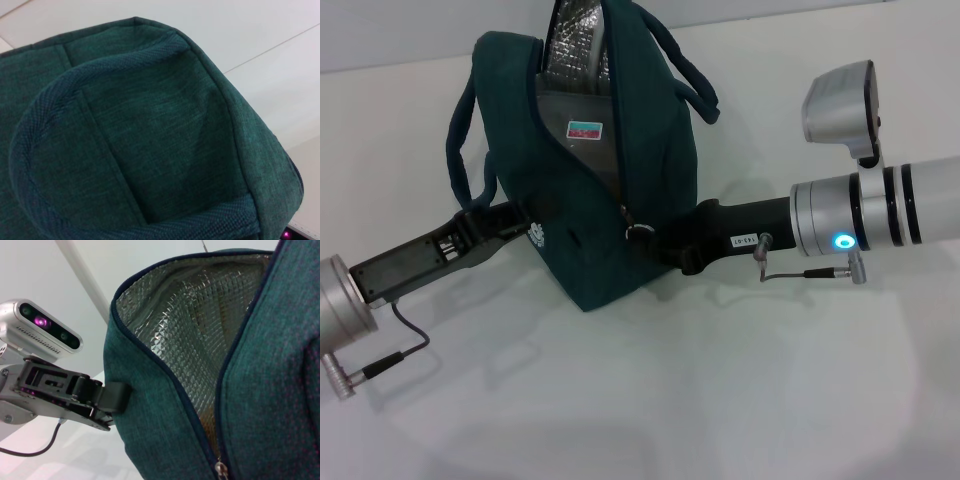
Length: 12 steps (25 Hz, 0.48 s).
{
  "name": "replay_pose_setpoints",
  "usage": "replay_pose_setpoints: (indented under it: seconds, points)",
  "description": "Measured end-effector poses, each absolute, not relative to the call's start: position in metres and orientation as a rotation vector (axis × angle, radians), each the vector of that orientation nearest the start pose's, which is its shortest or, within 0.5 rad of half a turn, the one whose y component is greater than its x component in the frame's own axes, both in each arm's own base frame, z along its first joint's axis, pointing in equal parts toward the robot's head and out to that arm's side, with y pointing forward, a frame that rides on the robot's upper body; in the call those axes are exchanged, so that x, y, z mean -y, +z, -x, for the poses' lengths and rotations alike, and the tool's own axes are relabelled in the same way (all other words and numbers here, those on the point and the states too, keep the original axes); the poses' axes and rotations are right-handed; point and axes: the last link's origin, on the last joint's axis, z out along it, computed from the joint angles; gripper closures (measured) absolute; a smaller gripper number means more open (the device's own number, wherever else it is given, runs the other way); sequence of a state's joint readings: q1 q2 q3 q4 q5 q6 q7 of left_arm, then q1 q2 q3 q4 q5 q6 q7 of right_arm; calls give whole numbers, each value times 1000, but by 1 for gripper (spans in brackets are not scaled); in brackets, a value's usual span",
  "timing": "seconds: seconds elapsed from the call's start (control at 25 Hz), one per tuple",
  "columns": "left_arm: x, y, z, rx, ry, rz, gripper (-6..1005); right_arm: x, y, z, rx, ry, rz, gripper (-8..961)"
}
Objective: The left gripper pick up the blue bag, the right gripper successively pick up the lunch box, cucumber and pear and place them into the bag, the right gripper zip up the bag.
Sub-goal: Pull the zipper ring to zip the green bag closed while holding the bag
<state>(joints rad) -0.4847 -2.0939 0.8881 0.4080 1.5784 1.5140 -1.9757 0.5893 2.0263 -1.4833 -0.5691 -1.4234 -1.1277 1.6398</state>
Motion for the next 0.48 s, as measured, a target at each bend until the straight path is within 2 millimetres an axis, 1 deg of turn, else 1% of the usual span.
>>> replay_pose_setpoints:
  seconds: [0.28,0.48]
  points:
    - [-310,-38,251,1760,-1249,2328,923,-351,-70,-220,-913,617,2753,883]
    - [-310,-37,252,1759,-1251,2326,923,-349,-68,-224,-939,639,2730,941]
